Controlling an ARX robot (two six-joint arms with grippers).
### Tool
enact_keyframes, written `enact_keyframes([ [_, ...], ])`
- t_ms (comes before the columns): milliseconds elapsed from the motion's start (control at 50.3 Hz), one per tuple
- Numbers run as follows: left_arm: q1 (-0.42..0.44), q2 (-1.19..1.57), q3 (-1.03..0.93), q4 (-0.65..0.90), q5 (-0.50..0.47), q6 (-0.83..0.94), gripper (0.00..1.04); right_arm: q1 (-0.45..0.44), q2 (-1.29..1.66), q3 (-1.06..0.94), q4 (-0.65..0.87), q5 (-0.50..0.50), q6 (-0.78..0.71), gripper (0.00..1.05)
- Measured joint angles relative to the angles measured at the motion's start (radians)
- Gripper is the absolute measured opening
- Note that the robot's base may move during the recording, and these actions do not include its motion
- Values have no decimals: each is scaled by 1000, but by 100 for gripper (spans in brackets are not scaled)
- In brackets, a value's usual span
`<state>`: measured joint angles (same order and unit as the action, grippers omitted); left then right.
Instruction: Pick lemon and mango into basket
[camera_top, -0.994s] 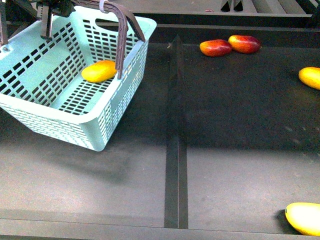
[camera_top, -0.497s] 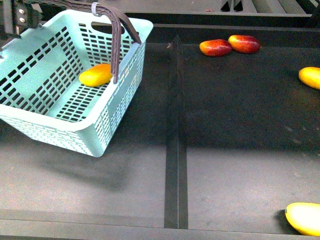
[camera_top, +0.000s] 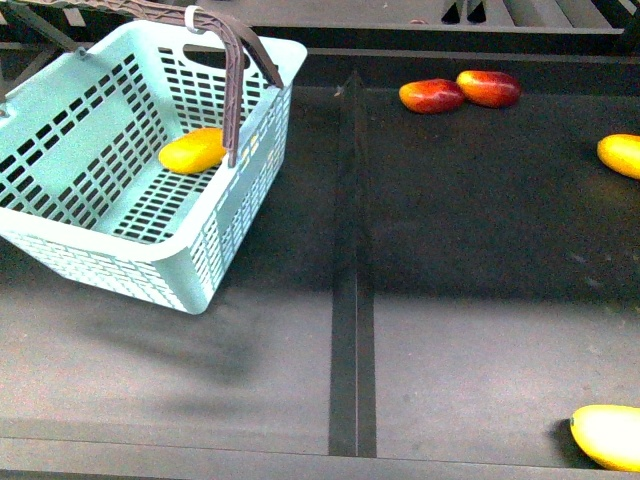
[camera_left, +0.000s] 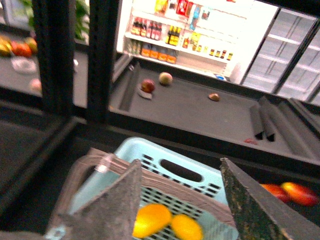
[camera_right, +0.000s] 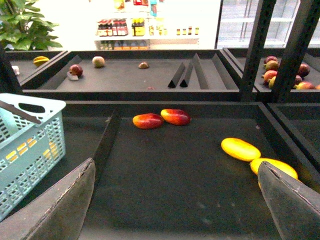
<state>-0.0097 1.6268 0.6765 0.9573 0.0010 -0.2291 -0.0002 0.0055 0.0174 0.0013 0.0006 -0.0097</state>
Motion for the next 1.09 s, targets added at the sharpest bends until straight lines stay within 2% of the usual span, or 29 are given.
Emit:
enact_keyframes([
  [60, 11, -73, -100, 39, -3, 122, 31, 0, 0, 0, 0, 0, 0, 96],
  [139, 11, -146, -223, 58, -1, 184, 10, 0, 0, 0, 0, 0, 0, 96],
  [179, 11, -180, -265, 62, -1, 193, 3, 0, 0, 0, 0, 0, 0, 96],
  [517, 10, -462, -501, 24, -1, 214, 4, 0, 0, 0, 0, 0, 0, 96],
  [636, 10, -488, -566, 62, -1, 214, 4, 0, 0, 0, 0, 0, 0, 96],
  [1093, 10, -870, -655, -232, -1, 215, 4, 0, 0, 0, 0, 0, 0, 96],
])
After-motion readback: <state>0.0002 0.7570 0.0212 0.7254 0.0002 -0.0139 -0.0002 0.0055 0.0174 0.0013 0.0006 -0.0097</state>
